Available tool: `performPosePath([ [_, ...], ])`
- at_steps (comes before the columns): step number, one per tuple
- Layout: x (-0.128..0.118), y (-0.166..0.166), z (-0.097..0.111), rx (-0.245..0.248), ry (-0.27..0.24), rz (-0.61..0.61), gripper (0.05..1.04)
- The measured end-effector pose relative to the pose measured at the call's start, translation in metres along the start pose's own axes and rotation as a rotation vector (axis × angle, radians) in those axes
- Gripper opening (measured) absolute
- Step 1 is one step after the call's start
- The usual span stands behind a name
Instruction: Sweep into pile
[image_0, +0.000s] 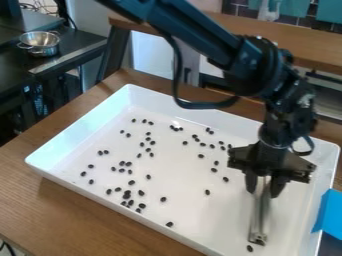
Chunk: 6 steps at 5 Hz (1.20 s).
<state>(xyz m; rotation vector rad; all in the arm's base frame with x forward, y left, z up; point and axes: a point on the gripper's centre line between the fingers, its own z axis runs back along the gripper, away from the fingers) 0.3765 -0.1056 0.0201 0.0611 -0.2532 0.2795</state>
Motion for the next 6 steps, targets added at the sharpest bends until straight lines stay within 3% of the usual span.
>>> performPosePath([
  [3,0.021,0.090,-0.008,0.064,0.038,0.060,0.370],
  [4,0.023,0.133,-0.010,0.097,0.064,0.070,0.370],
  [6,0.021,0.215,-0.010,0.151,0.140,-0.022,0.370],
])
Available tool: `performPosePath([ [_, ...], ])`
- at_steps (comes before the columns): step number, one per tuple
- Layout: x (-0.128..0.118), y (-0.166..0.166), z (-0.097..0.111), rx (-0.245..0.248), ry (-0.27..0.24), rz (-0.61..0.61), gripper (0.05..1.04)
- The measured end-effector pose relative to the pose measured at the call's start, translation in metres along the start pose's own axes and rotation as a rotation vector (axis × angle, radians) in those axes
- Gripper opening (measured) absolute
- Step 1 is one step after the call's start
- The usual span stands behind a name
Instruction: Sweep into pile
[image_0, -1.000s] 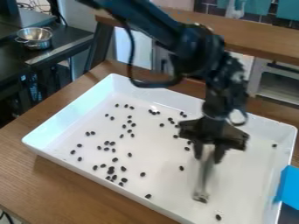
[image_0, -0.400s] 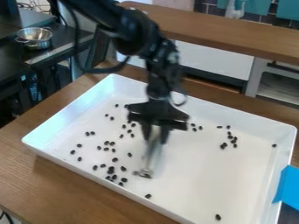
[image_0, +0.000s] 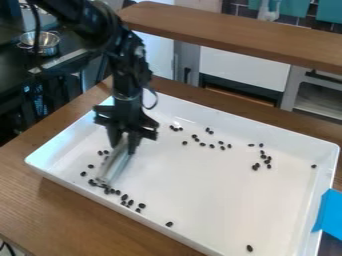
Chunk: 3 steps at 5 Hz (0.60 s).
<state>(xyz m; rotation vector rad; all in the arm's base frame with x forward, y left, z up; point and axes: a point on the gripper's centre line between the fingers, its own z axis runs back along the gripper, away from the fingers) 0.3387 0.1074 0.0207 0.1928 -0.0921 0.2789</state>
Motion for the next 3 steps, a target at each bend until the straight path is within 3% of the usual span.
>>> performPosePath([
  [1,-0.003,0.023,-0.001,-0.006,0.004,-0.037,0.370],
  [2,-0.011,0.022,0.004,-0.100,-0.008,0.020,0.370],
  [3,-0.005,-0.013,0.037,-0.293,-0.054,0.121,0.370],
])
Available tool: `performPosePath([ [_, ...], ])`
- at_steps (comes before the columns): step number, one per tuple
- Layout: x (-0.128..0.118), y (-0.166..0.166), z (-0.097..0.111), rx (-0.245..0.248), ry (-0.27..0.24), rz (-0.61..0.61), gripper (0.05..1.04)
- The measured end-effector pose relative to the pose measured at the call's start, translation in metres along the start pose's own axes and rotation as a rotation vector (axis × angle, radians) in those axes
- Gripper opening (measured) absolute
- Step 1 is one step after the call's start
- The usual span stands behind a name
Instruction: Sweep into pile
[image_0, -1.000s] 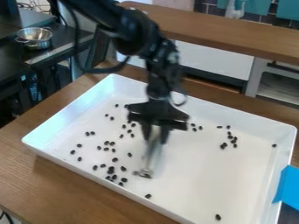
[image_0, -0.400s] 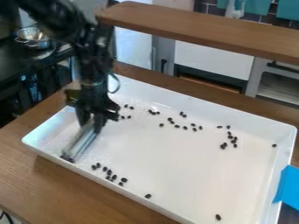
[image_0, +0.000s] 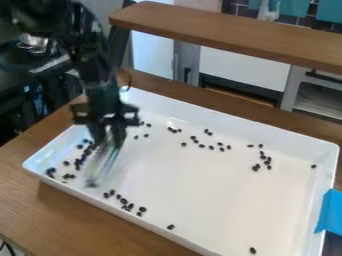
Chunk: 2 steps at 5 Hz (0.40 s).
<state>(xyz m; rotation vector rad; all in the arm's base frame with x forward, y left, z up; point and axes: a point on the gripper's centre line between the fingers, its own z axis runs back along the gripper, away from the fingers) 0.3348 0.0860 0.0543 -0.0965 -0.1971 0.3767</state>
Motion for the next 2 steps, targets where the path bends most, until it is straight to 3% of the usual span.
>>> performPosePath([
  [1,0.002,-0.051,0.014,-0.136,0.021,0.037,0.370],
  [2,0.016,-0.105,0.025,-0.203,0.039,0.054,0.370],
])
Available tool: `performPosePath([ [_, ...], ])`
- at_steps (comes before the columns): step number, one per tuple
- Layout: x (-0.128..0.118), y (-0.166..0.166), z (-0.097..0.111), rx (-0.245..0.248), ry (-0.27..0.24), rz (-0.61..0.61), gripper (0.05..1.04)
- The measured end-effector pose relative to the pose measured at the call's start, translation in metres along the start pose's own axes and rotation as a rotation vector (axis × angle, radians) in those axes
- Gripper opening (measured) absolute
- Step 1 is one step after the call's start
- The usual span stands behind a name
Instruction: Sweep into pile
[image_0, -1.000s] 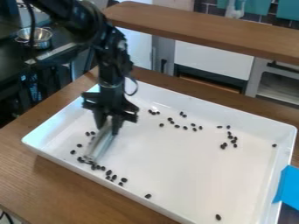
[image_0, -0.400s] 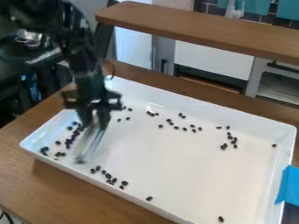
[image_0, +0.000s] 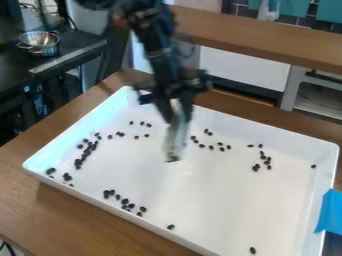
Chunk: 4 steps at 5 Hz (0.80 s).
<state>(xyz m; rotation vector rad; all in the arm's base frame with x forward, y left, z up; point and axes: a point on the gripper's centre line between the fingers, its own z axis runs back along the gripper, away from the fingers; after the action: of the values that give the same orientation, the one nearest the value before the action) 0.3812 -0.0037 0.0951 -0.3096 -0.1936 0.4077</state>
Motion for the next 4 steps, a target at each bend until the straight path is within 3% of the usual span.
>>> performPosePath([
  [1,-0.005,-0.049,-0.020,-0.008,0.044,-0.015,0.370],
  [2,-0.012,-0.087,-0.038,-0.021,0.048,-0.062,0.370],
  [4,-0.024,-0.127,-0.081,-0.016,0.040,-0.131,0.370],
])
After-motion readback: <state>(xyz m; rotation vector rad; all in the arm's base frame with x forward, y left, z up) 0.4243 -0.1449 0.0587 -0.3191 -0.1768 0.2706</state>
